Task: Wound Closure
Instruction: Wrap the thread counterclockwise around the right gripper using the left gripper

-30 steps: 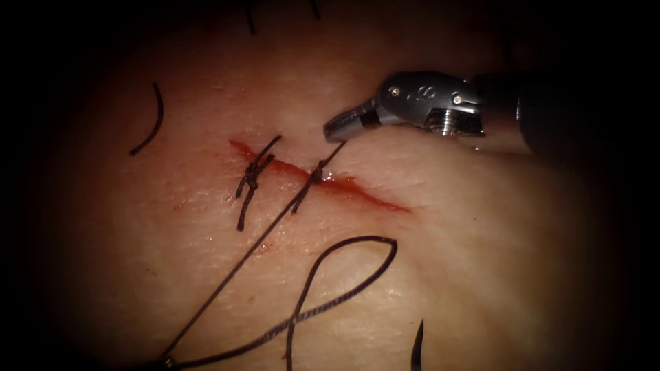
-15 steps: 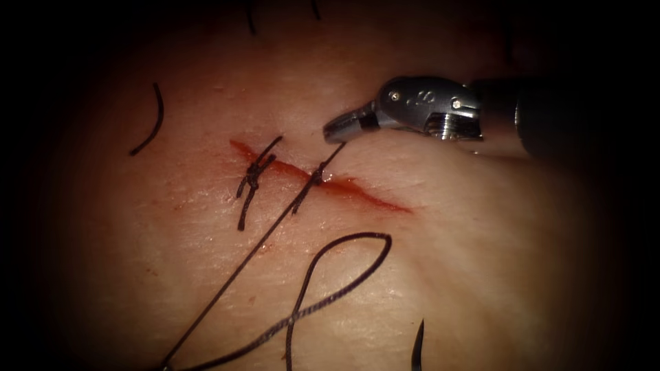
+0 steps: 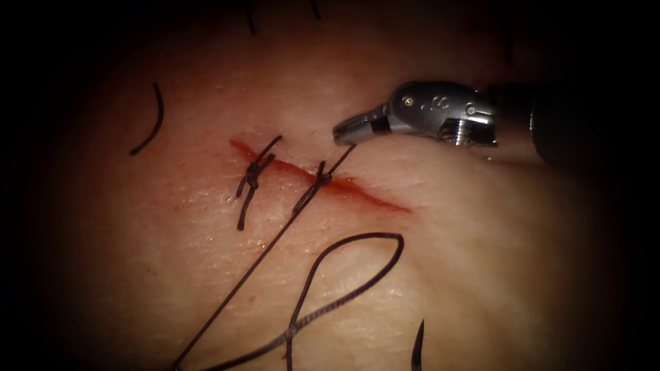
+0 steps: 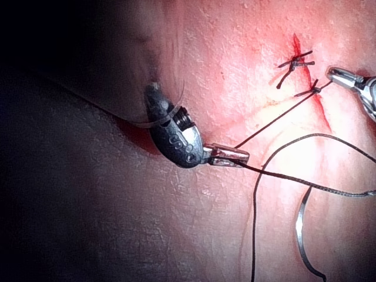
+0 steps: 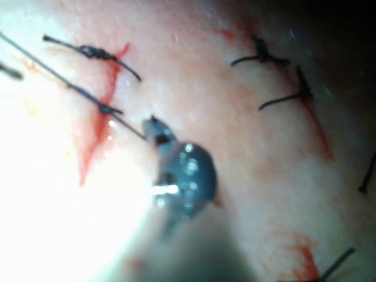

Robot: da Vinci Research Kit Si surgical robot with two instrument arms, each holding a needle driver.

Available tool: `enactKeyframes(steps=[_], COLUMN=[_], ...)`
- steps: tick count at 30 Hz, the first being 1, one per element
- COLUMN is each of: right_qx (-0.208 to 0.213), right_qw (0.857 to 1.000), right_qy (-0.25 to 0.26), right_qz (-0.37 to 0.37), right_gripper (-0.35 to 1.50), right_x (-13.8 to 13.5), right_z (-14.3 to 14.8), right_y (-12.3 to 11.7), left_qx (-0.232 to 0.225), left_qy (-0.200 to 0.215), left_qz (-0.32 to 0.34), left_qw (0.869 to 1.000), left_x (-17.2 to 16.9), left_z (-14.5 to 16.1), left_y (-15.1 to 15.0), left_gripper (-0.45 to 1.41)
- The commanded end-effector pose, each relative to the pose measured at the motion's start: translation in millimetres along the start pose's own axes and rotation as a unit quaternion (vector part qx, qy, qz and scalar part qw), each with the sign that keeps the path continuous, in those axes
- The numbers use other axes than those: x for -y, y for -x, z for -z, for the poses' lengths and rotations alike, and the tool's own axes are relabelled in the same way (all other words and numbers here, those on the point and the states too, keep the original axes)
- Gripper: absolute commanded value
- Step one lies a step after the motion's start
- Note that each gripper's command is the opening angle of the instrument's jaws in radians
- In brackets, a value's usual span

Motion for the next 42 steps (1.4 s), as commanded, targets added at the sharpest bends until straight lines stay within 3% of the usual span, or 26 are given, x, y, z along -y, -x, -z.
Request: enactKeyframes(steps=[1, 5, 7, 9, 11, 16, 21, 22, 24, 25, 30, 32, 33, 35, 36, 42], right_qx=[-0.007, -0.026, -0.034, -0.045, -0.046, -0.055, -0.070, -0.080, -0.088, -0.104, -0.123, -0.132, -0.132, -0.139, -0.139, -0.126], right_qw=[1.000, 0.999, 0.997, 0.994, 0.993, 0.982, 0.972, 0.970, 0.971, 0.972, 0.974, 0.976, 0.976, 0.977, 0.977, 0.984], right_qy=[0.002, 0.039, 0.063, 0.085, 0.093, 0.142, 0.188, 0.191, 0.187, 0.180, 0.161, 0.151, 0.151, 0.143, 0.143, 0.117], right_qz=[-0.002, -0.017, -0.031, -0.056, -0.064, -0.115, -0.126, -0.124, -0.124, -0.114, -0.100, -0.088, -0.088, -0.073, -0.073, -0.041], right_gripper=[-0.35, 0.88, 1.14, 1.28, 1.31, 1.41, 1.45, 1.45, 1.45, 1.40, 1.23, 1.14, 1.14, 1.06, 1.06, 0.81], right_x=[0.1, 0.6, 0.7, 0.7, 0.6, 0.7, 1.5, 2.3, 2.7, 3.9, 5.8, 6.7, 6.7, 7.0, 7.0, 8.0], right_z=[-0.6, 0.6, 1.6, 4.0, 4.8, 9.9, 11.4, 11.1, 10.8, 9.5, 5.7, 2.0, 2.0, -2.3, -2.3, -9.6], right_y=[-0.3, -1.4, -2.0, -3.2, -3.7, -6.8, -9.9, -11.4, -12.2, -13.8, -16.3, -17.2, -17.2, -16.8, -16.8, -13.6], left_qx=[0.000, -0.007, -0.008, -0.011, -0.012, -0.020, -0.026, -0.026, -0.025, -0.024, -0.023, -0.024, -0.024, -0.026, -0.026, -0.030], left_qy=[0.002, 0.008, 0.013, 0.021, 0.023, 0.035, 0.040, 0.044, 0.045, 0.050, 0.058, 0.062, 0.062, 0.064, 0.064, 0.069], left_qz=[-0.003, -0.017, -0.022, -0.032, -0.034, -0.052, -0.055, -0.056, -0.055, -0.055, -0.055, -0.053, -0.053, -0.052, -0.052, -0.064], left_qw=[1.000, 1.000, 1.000, 0.999, 0.999, 0.998, 0.997, 0.997, 0.997, 0.997, 0.997, 0.996, 0.996, 0.996, 0.996, 0.995], left_x=[-0.7, 1.4, 2.4, 3.9, 4.4, 7.3, 8.6, 9.0, 9.2, 9.4, 10.1, 10.8, 10.8, 11.7, 11.7, 14.3], left_z=[-0.7, -3.0, -4.2, -5.6, -6.0, -8.6, -10.3, -11.1, -11.4, -12.0, -12.7, -13.1, -13.1, -13.8, -13.8, -15.2], left_y=[-0.1, -2.5, -3.8, -5.5, -6.0, -9.3, -10.3, -10.4, -10.3, -9.8, -8.8, -8.3, -8.3, -8.4, -8.4, -9.3], left_gripper=[-0.45, -0.45, -0.45, -0.45, -0.45, -0.45, -0.45, -0.45, -0.45, -0.45, -0.45, -0.45, -0.45, -0.45, -0.45, -0.45])
